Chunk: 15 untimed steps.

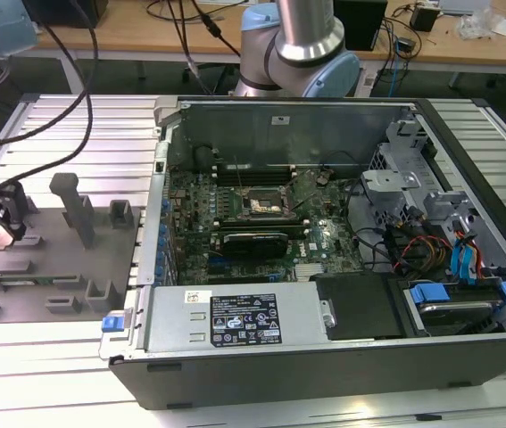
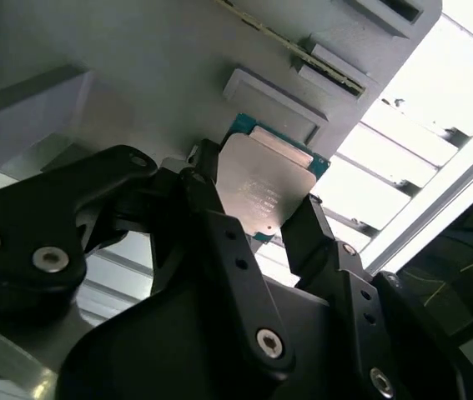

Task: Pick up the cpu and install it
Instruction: 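Pick up the cpu and move it towards the insertion slot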

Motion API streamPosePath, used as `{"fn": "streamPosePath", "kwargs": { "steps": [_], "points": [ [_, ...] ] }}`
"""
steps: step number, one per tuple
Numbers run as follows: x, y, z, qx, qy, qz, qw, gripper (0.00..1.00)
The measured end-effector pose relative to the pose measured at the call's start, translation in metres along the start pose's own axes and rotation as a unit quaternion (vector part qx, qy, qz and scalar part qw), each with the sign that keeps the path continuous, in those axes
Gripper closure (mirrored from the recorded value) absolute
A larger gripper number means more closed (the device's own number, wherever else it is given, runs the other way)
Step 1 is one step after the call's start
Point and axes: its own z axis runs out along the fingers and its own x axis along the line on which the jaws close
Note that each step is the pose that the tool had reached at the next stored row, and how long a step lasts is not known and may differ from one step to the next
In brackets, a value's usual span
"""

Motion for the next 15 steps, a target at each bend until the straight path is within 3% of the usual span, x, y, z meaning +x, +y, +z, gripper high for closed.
{"fn": "streamPosePath", "kwargs": {
  "steps": [5,7,9,11,15],
  "points": [
    [-0.0005,0.0012,-0.0129,0.0001,0.0000,0.000,1.0000,0.45],
    [-0.0010,0.0021,-0.0236,0.0001,0.0000,0.000,1.0000,0.45],
    [-0.0012,0.0025,-0.0288,0.0001,0.0000,0.000,1.0000,0.45],
    [-0.0017,0.0041,-0.0405,0.0001,0.0000,0.000,1.0000,0.45],
    [-0.0021,0.0058,-0.0537,0.0001,0.0000,0.000,1.0000,0.45]
  ]
}}
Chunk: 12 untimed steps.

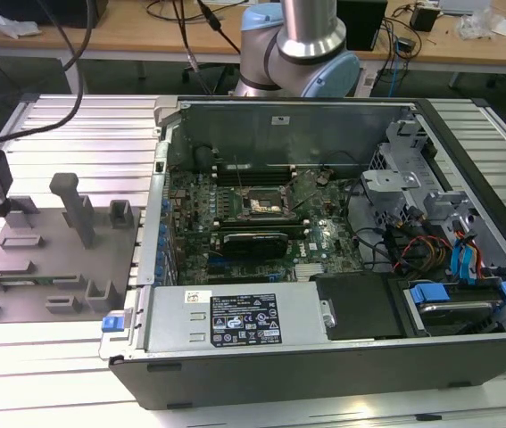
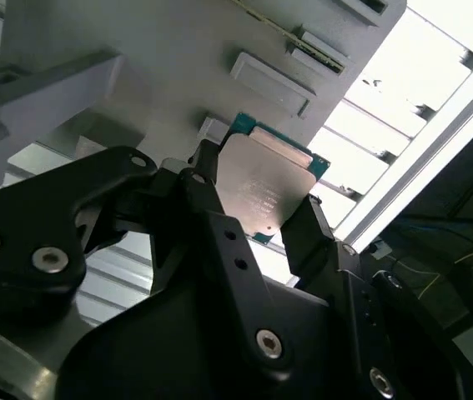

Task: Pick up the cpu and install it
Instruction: 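Pick up the cpu and move it towards the insertion slot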

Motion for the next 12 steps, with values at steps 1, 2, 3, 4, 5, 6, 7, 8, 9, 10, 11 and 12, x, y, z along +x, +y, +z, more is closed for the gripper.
{"fn": "streamPosePath", "kwargs": {
  "steps": [1,2,3,4,5,6,7,8,9,10,11,12],
  "points": [
    [-0.0003,0.0006,-0.0053,0.0000,-0.0001,0.000,1.0000,0.45],
    [-0.0004,0.0010,-0.0085,0.0000,-0.0001,0.000,1.0000,0.45],
    [-0.0005,0.0013,-0.0112,0.0000,0.0000,0.000,1.0000,0.45],
    [-0.0006,0.0016,-0.0140,0.0000,0.0000,0.000,1.0000,0.45],
    [-0.0007,0.0018,-0.0166,0.0000,0.0000,0.000,1.0000,0.45],
    [-0.0008,0.0019,-0.0188,0.0000,0.0000,0.000,1.0000,0.45],
    [-0.0009,0.0021,-0.0211,0.0000,0.0000,0.000,1.0000,0.45],
    [-0.0009,0.0022,-0.0230,0.0000,0.0000,0.000,1.0000,0.45],
    [-0.0010,0.0023,-0.0252,0.0000,-0.0001,0.000,1.0000,0.45],
    [-0.0011,0.0024,-0.0277,0.0000,0.0000,0.000,1.0000,0.45],
    [-0.0013,0.0026,-0.0304,0.0000,0.0000,0.000,1.0000,0.45],
    [-0.0014,0.0028,-0.0341,0.0000,0.0000,0.000,1.0000,0.45]
  ]
}}
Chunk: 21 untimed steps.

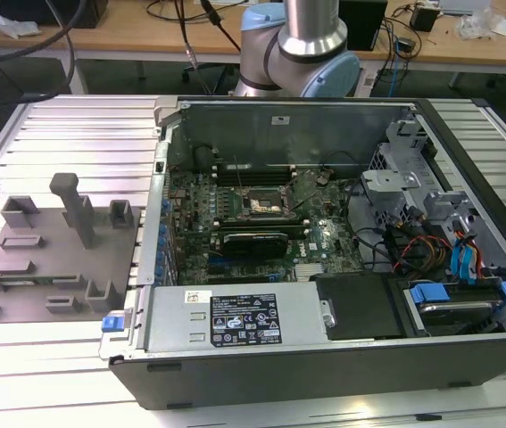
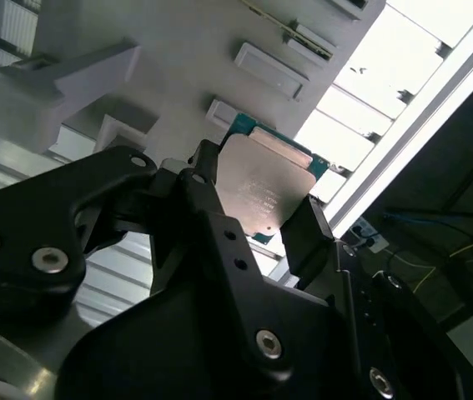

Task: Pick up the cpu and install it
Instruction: 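Pick up the cpu and move it towards the insertion slot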

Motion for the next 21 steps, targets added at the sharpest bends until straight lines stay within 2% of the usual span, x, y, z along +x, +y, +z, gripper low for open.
{"fn": "streamPosePath", "kwargs": {
  "steps": [4,9,12,16,17,18,19,21],
  "points": [
    [-0.0006,0.0009,-0.0152,0.0000,-0.0001,0.000,1.0000,0.45],
    [-0.0012,0.0016,-0.0298,0.0000,-0.0001,0.000,1.0000,0.45],
    [-0.0018,0.0024,-0.0450,0.0000,-0.0001,0.000,1.0000,0.45],
    [-0.0024,0.0035,-0.0610,0.0000,0.0000,0.000,1.0000,0.45],
    [-0.0027,0.0040,-0.0682,0.0000,-0.0001,0.000,1.0000,0.45],
    [-0.0032,0.0048,-0.0805,0.0000,-0.0001,0.000,1.0000,0.45],
    [-0.0035,0.0052,-0.0859,0.0000,-0.0001,0.000,1.0000,0.45],
    [-0.0041,0.0061,-0.1024,0.0000,-0.0001,0.000,1.0000,0.45]
  ]
}}
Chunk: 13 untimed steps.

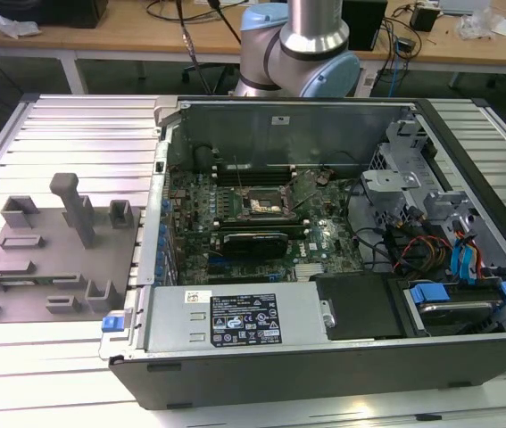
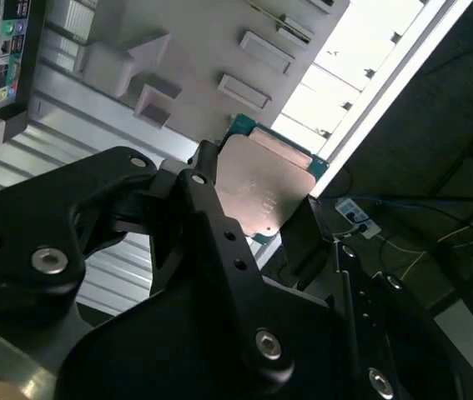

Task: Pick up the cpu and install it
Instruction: 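Pick up the cpu and move it towards the insertion slot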

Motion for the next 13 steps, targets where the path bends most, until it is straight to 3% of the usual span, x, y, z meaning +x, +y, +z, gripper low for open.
{"fn": "streamPosePath", "kwargs": {
  "steps": [1,3,5,6,10,13],
  "points": [
    [-0.0004,0.0005,-0.0091,0.0000,0.0000,0.000,1.0000,0.45],
    [-0.0008,0.0011,-0.0204,0.0000,0.0000,0.000,1.0000,0.45],
    [-0.0011,0.0015,-0.0263,0.0000,0.0000,0.000,1.0000,0.45],
    [-0.0013,0.0018,-0.0324,0.0000,0.0000,0.000,1.0000,0.45],
    [-0.0030,0.0020,-0.0331,0.0001,0.0001,0.000,1.0000,0.45],
    [-0.0121,0.0022,-0.0326,0.0000,0.0003,0.000,1.0000,0.45]
  ]
}}
